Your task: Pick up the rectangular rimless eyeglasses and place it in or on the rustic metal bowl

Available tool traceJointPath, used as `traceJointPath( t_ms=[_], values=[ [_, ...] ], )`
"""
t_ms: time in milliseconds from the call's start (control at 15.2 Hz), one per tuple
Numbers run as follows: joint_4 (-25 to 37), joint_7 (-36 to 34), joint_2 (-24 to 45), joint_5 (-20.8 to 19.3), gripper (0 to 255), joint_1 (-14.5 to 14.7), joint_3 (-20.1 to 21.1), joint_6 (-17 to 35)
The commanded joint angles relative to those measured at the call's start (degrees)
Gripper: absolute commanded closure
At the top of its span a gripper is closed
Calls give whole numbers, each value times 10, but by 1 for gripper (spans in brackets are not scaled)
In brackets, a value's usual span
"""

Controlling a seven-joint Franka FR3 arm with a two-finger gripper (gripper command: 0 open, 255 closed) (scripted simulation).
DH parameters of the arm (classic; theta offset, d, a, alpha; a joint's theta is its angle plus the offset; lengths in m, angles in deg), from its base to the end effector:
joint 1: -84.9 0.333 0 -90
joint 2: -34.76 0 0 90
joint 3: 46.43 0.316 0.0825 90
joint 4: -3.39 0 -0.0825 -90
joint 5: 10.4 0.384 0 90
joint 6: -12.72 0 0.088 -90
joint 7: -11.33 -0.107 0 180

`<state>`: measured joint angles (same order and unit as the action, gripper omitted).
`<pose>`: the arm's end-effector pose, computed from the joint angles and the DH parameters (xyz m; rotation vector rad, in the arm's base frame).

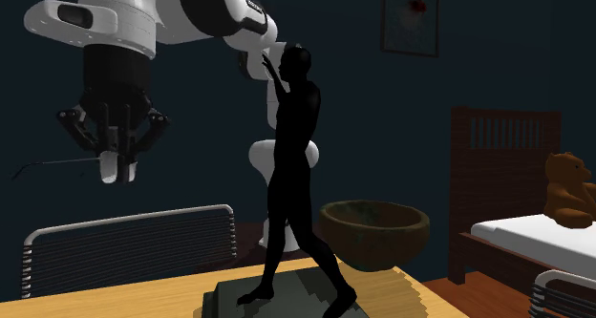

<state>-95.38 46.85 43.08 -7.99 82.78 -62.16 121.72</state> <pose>0.5834 -0.1761 0.4988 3.0895 0.4653 0.0550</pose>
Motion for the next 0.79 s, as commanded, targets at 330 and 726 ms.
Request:
traceJointPath(
  t_ms=[330,726],
  values=[
    [-99,-94,-81,-27,255,50,37,21],
    [-159,-178,-131,-38,255,88,79,30]
  ],
)
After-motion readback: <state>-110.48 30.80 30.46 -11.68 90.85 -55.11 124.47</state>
